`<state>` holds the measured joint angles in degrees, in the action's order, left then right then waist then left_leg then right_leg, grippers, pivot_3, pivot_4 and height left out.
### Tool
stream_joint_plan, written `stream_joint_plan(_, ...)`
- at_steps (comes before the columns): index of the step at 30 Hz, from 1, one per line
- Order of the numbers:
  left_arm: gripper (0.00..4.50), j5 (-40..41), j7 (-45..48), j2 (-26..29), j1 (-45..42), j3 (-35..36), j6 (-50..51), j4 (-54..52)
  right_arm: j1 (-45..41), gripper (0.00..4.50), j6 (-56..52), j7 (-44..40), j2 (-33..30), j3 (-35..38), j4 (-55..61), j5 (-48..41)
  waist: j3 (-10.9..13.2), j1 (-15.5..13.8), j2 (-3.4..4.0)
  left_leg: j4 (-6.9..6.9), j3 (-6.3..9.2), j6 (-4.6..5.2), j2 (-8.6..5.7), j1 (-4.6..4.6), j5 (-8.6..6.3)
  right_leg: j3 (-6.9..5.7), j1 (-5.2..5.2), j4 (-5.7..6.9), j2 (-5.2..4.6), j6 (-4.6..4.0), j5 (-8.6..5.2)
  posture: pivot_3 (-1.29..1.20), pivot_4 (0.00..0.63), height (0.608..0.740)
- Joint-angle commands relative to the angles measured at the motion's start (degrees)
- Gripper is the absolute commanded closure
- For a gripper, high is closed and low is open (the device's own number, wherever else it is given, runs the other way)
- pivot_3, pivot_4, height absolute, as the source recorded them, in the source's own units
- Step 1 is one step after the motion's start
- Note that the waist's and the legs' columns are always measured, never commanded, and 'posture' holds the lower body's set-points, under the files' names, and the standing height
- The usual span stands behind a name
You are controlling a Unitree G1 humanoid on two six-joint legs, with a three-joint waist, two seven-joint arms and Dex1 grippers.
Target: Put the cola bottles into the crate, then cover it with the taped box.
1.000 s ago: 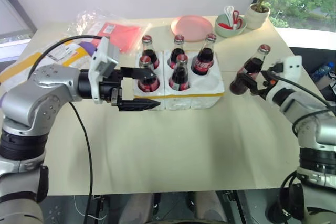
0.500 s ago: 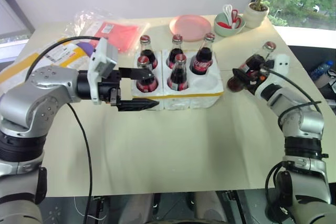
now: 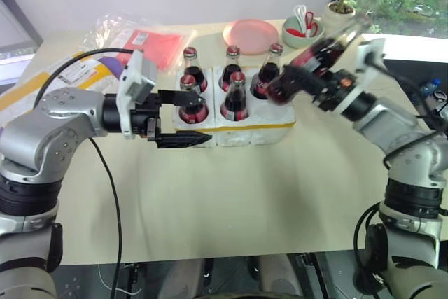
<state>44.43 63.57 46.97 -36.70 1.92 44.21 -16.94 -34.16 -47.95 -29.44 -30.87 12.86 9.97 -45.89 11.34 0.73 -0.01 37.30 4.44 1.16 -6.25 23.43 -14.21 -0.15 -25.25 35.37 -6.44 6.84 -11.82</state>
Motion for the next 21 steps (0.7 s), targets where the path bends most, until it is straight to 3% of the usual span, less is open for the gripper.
stream_joint_plan(1, 0.00, 0.41, -0.27, 0.30, -0.52, 2.06, -0.76, -0.96, -1.90, 1.67, 4.12, -2.22, -2.14, -4.09, 3.38, 5.20, 0.00, -0.12, 0.00, 0.00, 0.00, 0.00, 0.00, 0.00, 0.00, 0.00, 0.00, 0.00, 0.00, 0.00, 0.00, 0.00, 0.150, 0.740)
stream_joint_plan(8, 0.00, 0.54, -0.99, 0.68, 0.13, 2.85, -0.76, -1.62, -2.68, 1.67, 12.47, -8.58, -6.07, -15.41, 0.17, 19.00, 0.01, -0.04, -0.01, 0.00, 0.00, 0.00, -0.01, 0.01, 0.00, -0.01, 0.00, -0.01, 0.00, 0.00, 0.00, 0.00, 0.150, 0.740)
stream_joint_plan(11, 0.00, 0.41, -1.35, 0.94, 0.73, 3.35, -0.80, -1.97, -3.26, 1.67, 12.98, -9.82, -5.76, -17.05, -2.92, 21.34, 0.01, -0.02, -0.01, 0.00, 0.00, -0.01, -0.01, 0.00, 0.00, -0.01, 0.00, -0.01, 0.01, 0.00, 0.00, 0.00, 0.150, 0.740)
stream_joint_plan(13, 0.00, 0.29, -1.65, 1.13, 1.20, 3.75, -0.81, -2.09, -3.52, 0.58, 12.64, -10.43, -5.23, -17.18, -4.45, 21.85, 0.00, 0.02, -0.03, 0.01, 0.00, -0.01, -0.01, 0.00, 0.01, -0.01, 0.00, 0.00, 0.01, 0.00, 0.00, 0.00, 0.150, 0.740)
stream_joint_plan(14, 0.00, 0.14, -1.86, 1.36, 1.66, 4.07, -0.86, -2.21, -3.68, 0.29, 12.29, -10.65, -4.87, -16.99, -5.17, 21.79, -0.02, 0.03, -0.06, 0.02, 0.00, -0.02, 0.00, 0.00, 0.01, -0.01, 0.00, 0.00, 0.01, 0.00, 0.00, 0.00, 0.150, 0.740)
stream_joint_plan(18, 0.00, -0.53, -2.81, 3.00, 4.92, 6.08, -0.98, -3.51, -4.55, 0.13, 10.80, -10.46, -3.87, -14.95, -6.84, 21.12, -0.03, 0.12, -0.07, 0.01, 0.01, -0.03, 0.01, -0.03, 0.01, 0.00, 0.01, 0.01, 0.01, -0.01, 0.00, 0.00, 0.150, 0.740)
stream_joint_plan(21, 0.00, -2.06, -5.10, 5.53, 10.11, 9.22, -1.20, -5.84, -4.13, 0.13, 9.44, -13.48, -6.71, -13.10, -4.38, 20.10, -0.03, 0.05, -0.06, -0.03, 0.01, -0.03, 0.02, -0.02, 0.01, 0.00, -0.02, 0.02, 0.01, -0.01, 0.00, 0.00, 0.150, 0.740)
